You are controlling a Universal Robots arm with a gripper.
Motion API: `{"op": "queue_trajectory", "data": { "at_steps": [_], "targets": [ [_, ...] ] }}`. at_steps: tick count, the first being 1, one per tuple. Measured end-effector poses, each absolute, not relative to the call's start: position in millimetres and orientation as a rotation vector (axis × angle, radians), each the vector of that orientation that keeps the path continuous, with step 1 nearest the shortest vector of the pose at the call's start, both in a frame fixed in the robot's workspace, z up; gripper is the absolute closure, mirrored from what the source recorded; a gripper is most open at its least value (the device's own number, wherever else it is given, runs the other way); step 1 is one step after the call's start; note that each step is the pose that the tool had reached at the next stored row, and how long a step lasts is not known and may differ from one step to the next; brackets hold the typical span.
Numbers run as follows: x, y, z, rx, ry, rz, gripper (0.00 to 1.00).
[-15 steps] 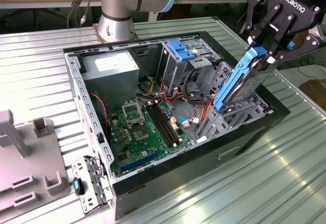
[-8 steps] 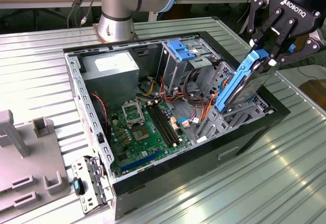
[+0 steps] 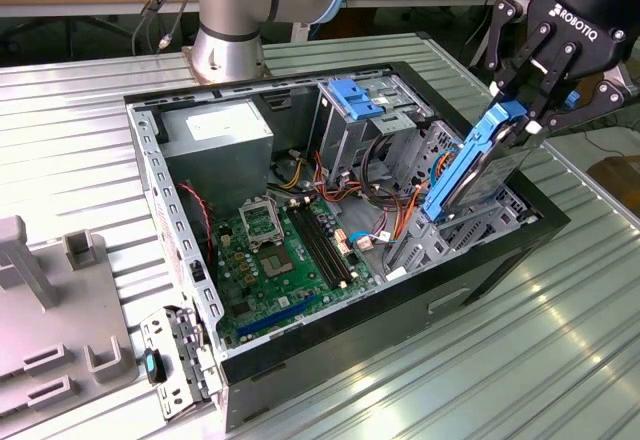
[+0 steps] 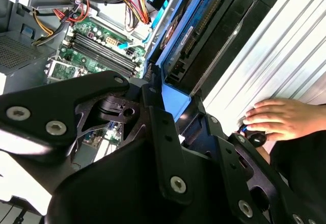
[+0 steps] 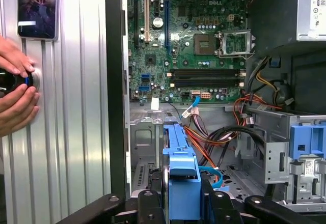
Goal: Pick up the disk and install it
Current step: 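Insert the disk into the insertion slot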
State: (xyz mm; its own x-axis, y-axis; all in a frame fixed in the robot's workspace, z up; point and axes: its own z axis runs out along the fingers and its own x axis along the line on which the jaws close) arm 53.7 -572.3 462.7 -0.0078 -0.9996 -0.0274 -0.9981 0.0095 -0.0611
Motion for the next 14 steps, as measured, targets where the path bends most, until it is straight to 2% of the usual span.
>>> {"op": "queue_trajectory", "data": {
  "at_steps": [14],
  "targets": [
    [53.7,-572.9,457.2,-2.161,2.193,-0.038,0.63]
  ]
}}
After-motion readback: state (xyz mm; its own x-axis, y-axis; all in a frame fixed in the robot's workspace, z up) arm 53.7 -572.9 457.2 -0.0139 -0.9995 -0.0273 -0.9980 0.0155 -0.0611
